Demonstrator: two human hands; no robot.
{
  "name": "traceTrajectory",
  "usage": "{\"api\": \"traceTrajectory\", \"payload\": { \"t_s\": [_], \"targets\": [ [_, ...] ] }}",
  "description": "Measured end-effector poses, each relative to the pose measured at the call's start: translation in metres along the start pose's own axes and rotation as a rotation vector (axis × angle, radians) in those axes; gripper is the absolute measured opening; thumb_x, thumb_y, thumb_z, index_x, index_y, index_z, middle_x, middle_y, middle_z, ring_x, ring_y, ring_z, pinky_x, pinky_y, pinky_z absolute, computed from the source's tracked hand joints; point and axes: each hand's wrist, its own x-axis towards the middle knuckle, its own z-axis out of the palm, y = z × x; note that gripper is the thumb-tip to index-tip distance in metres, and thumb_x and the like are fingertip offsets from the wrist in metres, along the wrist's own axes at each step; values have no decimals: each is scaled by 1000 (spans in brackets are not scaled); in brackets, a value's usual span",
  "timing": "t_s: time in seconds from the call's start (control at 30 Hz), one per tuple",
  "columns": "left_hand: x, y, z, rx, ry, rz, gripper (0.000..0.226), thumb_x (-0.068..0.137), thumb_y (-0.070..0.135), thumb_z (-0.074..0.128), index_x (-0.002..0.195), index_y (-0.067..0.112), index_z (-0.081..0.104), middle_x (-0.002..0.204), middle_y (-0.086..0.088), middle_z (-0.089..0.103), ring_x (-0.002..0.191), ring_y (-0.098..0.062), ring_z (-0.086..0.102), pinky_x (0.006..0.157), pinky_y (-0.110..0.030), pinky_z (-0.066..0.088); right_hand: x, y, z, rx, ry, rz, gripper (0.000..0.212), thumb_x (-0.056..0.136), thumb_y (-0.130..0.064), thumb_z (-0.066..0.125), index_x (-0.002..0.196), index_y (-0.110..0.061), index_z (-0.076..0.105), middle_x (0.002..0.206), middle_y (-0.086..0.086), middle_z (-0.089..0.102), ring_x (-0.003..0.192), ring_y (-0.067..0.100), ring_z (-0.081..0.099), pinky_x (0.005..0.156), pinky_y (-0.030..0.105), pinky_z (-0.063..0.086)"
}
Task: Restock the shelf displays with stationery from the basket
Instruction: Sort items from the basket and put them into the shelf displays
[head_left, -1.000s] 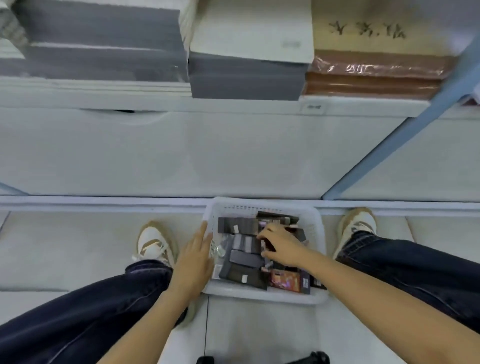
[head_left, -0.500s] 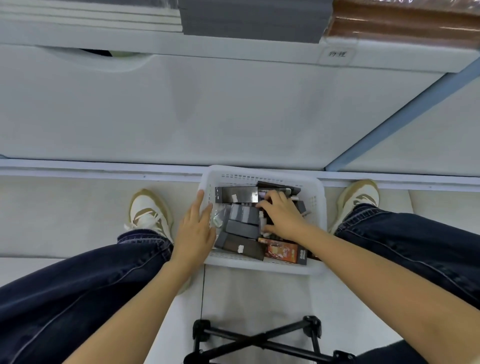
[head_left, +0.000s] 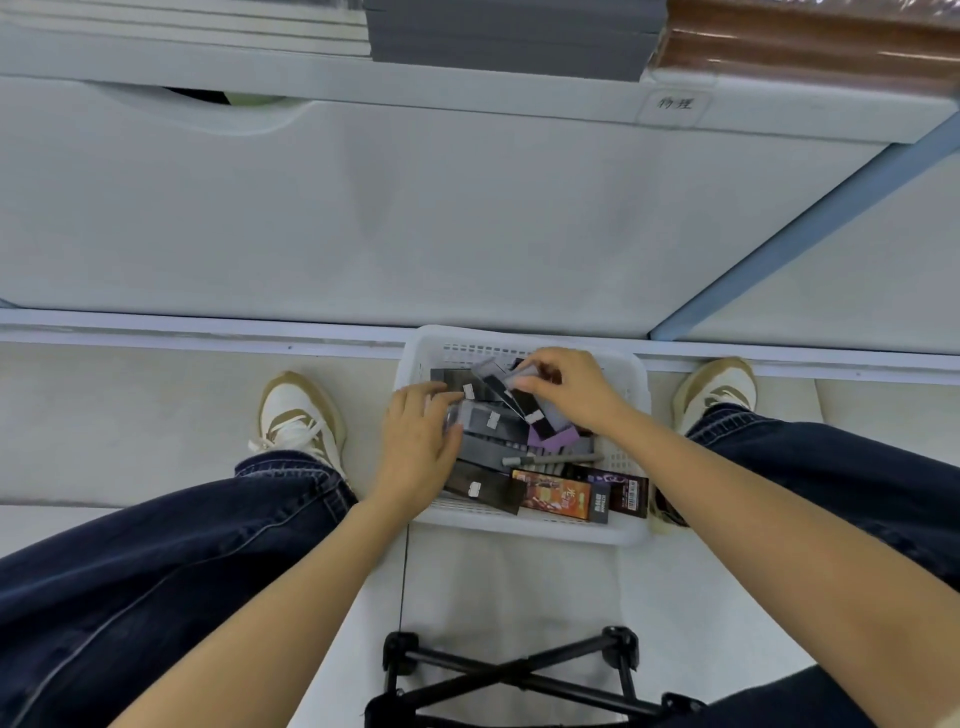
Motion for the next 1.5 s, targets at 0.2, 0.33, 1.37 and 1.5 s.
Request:
{"api": "traceTrajectory", "payload": {
  "t_s": [0.2, 0.33, 1.37, 1.5],
  "targets": [
    [11, 34, 8, -732, -333, -416, 33, 97, 34, 54, 127, 21, 50, 114, 5, 64, 100, -5, 61, 73, -12, 45, -6, -13, 0, 207, -53, 58, 15, 91, -25, 65, 104, -17, 67, 96, -10, 65, 91, 2, 60, 81, 19, 44],
    [11, 35, 7, -1025, -362, -517, 28, 94, 25, 62, 117, 10, 61, 100, -8, 73, 85, -16, 72, 66, -19, 54, -13, -20, 2, 429, -147, 94, 15, 89, -23, 67, 104, -24, 66, 107, -5, 70, 100, 10, 67, 88, 28, 54],
    [7, 29, 12, -1002, -328, -438, 36, 86, 24, 72, 118, 14, 57, 97, -8, 71, 80, -18, 69, 76, -35, 59, -24, -22, 11, 640, -129, 168, 11, 87, -9, 69, 98, -10, 66, 85, 4, 73, 81, 22, 73, 70, 24, 58],
    [5, 24, 11, -1009, -325, -405, 20, 90, 20, 67, 107, 14, 60, 78, -8, 68, 64, -16, 64, 63, -27, 57, -25, -10, 0, 462, -87, 226, 17, 94, -26, 60, 99, -12, 67, 87, 7, 70, 76, 18, 69, 70, 27, 59]
  ]
}}
